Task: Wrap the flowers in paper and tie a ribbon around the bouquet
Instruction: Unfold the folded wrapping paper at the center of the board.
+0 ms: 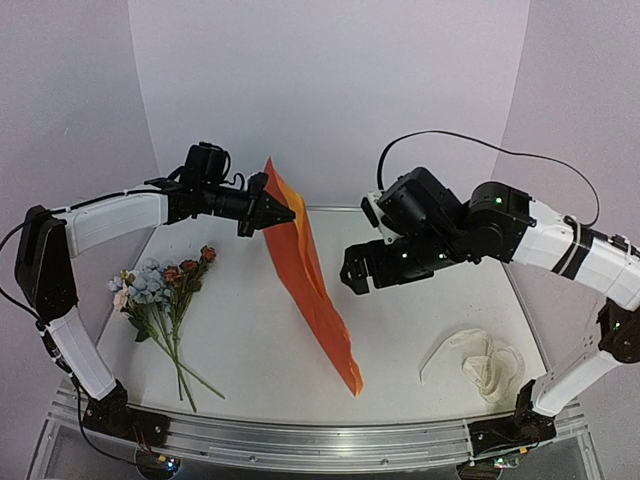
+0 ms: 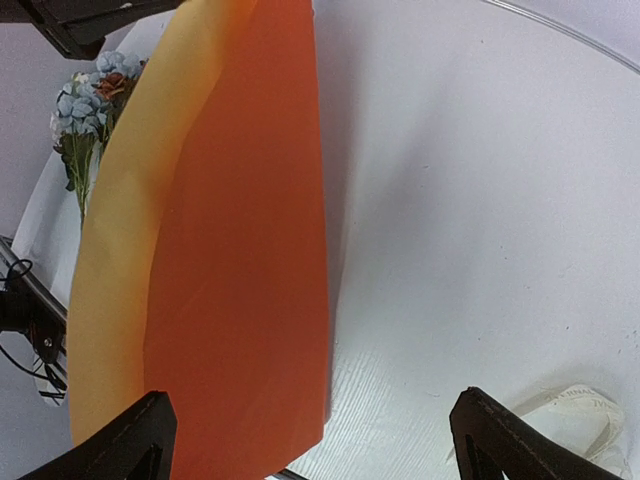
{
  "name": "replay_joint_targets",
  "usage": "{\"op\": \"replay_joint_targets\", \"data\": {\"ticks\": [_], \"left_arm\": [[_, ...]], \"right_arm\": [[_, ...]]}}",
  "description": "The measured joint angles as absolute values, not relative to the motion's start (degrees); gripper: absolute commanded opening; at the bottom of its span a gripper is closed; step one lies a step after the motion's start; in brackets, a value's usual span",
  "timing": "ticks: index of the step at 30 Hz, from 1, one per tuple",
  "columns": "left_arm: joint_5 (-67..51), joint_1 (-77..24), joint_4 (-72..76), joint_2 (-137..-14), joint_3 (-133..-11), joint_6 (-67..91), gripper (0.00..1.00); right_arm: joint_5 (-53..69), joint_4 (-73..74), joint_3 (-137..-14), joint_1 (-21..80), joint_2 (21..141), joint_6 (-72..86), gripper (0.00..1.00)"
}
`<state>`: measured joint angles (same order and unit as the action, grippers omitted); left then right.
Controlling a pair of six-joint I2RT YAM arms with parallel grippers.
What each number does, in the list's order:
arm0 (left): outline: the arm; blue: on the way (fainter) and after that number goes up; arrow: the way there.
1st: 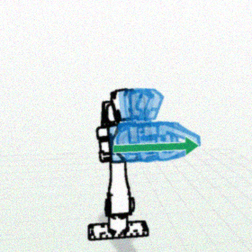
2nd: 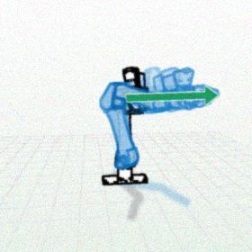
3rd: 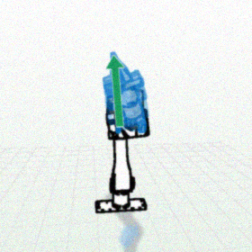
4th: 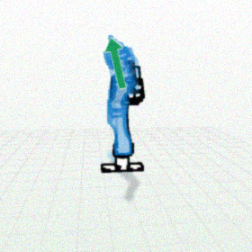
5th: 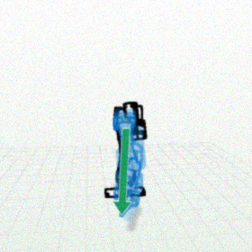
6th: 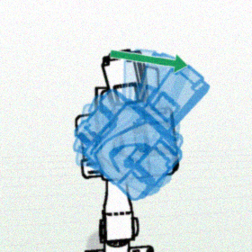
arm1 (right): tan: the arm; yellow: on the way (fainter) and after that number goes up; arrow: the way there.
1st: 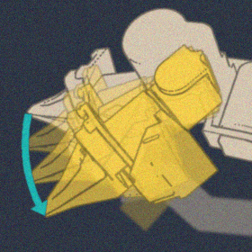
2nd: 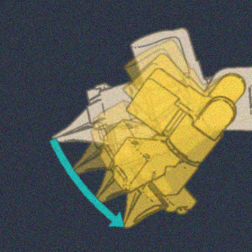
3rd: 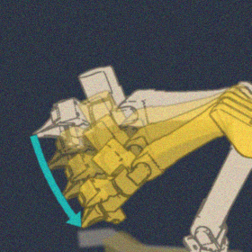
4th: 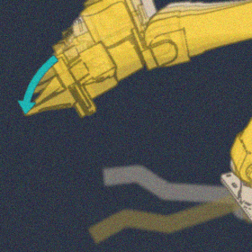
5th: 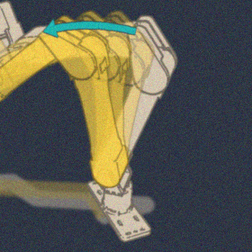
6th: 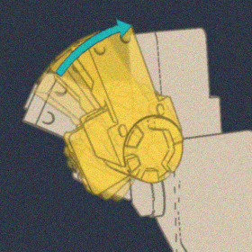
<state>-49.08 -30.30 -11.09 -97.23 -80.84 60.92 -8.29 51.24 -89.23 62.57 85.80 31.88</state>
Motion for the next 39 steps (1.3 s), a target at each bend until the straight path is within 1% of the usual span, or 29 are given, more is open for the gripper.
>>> {"op": "replay_joint_targets", "data": {"ticks": [9,11,13,14,17,19,23,24,25,32,39], "left_arm": [[-49.51,-30.30,-12.96,-97.23,-79.83,58.46,0.00],[-49.60,-30.30,-13.14,-97.23,-79.83,58.32,0.00],[-49.68,-30.30,-13.38,-97.23,-79.83,58.19,0.00],[-49.77,-30.30,-13.57,-97.23,-79.83,58.05,0.00],[-49.80,-30.30,-14.07,-97.21,-79.83,57.49,0.00],[-49.76,-30.28,-14.65,-97.18,-79.83,56.76,0.00],[-48.59,-29.90,-18.17,-96.98,-79.83,53.96,0.00],[-47.91,-29.66,-19.60,-96.88,-79.83,52.99,0.00],[-47.22,-29.33,-20.91,-96.72,-79.83,52.07,0.00],[-42.09,-26.67,-28.70,-95.98,-79.83,45.22,0.00],[-37.51,-24.85,-33.10,-96.38,-79.89,39.57,0.00]], "right_arm": [[-2.33,51.51,-90.16,63.37,87.92,30.71,0.98],[-1.90,51.92,-91.15,63.53,89.55,30.63,0.96],[-1.65,52.15,-91.67,63.67,90.99,30.61,0.91],[-1.61,52.37,-91.68,63.68,91.42,30.59,0.86],[-1.97,53.24,-91.71,63.68,92.41,30.77,0.66],[-2.61,53.85,-91.72,63.68,92.67,30.98,0.49],[-5.43,54.41,-91.10,63.68,92.33,31.58,0.13],[-6.33,54.29,-90.32,63.68,91.97,31.52,0.05],[-7.25,54.33,-89.27,63.68,91.48,31.62,0.01],[-13.43,55.09,-80.11,63.66,86.99,32.81,0.00],[-21.73,54.98,-69.37,63.66,81.50,39.46,0.00]]}}
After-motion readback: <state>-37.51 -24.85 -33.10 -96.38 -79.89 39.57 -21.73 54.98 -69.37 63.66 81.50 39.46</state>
